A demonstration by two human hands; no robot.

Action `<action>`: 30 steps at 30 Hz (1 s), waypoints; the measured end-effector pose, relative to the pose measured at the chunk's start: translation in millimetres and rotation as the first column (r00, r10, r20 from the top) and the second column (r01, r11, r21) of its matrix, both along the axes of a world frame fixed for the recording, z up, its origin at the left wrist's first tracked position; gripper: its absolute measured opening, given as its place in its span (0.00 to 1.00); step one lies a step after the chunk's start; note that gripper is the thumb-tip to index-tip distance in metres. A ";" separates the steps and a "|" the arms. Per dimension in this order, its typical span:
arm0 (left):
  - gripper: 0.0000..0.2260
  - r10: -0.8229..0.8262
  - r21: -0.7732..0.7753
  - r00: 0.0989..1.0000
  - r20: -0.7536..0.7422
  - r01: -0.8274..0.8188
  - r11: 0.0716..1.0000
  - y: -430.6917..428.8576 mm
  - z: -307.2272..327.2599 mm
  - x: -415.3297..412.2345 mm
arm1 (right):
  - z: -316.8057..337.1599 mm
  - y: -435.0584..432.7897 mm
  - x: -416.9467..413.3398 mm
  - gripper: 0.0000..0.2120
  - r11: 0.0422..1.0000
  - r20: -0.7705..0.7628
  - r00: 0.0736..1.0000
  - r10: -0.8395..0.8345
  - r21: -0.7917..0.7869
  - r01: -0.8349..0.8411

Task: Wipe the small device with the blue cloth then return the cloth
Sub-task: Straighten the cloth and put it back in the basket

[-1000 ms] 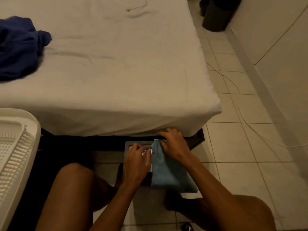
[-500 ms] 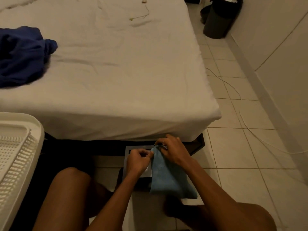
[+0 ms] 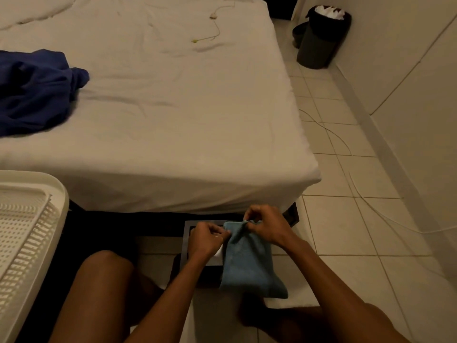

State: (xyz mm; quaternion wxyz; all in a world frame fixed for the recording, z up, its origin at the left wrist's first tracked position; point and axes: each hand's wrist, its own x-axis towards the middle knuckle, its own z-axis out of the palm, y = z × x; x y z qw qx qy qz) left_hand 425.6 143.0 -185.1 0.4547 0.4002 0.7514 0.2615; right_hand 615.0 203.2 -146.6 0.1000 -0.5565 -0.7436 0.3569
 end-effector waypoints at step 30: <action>0.06 -0.453 0.558 0.888 -0.075 0.414 0.719 -55.1 241.1 46.3 | 196.8 -120.7 40.5 0.12 0.865 -0.368 0.919 -0.142 0.405 0.296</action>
